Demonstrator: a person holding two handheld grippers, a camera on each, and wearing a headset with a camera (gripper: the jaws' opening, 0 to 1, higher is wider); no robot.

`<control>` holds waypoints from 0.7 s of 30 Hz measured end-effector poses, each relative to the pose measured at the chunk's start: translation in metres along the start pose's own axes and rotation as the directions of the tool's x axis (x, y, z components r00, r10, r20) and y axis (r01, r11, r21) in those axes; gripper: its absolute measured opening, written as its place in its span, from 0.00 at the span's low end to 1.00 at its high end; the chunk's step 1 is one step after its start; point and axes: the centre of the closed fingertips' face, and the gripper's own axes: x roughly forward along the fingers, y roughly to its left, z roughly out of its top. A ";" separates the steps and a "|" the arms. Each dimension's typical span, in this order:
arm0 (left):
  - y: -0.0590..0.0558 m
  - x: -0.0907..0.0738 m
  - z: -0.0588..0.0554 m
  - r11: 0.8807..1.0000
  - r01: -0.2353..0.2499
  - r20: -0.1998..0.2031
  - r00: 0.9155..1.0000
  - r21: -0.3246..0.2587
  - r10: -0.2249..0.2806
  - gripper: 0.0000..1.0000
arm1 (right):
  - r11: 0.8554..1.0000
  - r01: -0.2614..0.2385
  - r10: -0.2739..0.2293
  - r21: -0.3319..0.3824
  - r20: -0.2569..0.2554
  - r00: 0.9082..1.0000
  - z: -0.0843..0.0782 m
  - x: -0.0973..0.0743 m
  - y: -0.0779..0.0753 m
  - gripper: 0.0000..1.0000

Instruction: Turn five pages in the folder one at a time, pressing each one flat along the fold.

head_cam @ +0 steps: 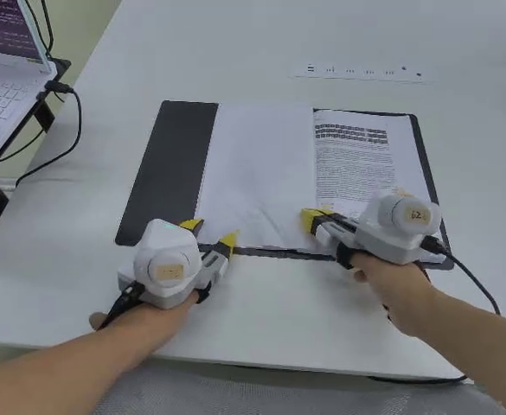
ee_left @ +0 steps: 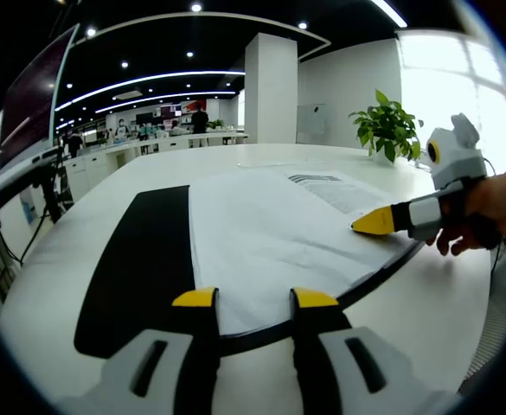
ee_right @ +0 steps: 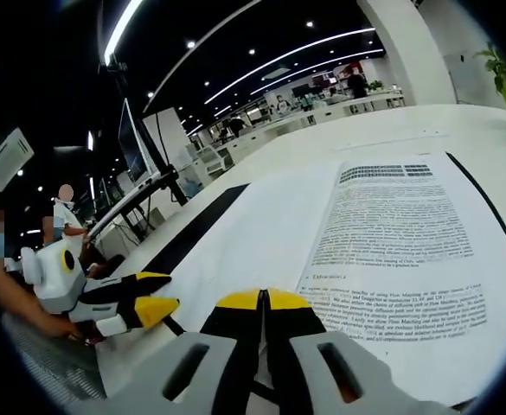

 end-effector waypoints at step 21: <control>0.000 0.000 0.000 1.000 -0.004 -0.008 1.000 -0.004 0.004 0.31 | 0.976 -0.014 0.040 0.219 -0.113 0.993 -0.042 -0.040 0.023 0.00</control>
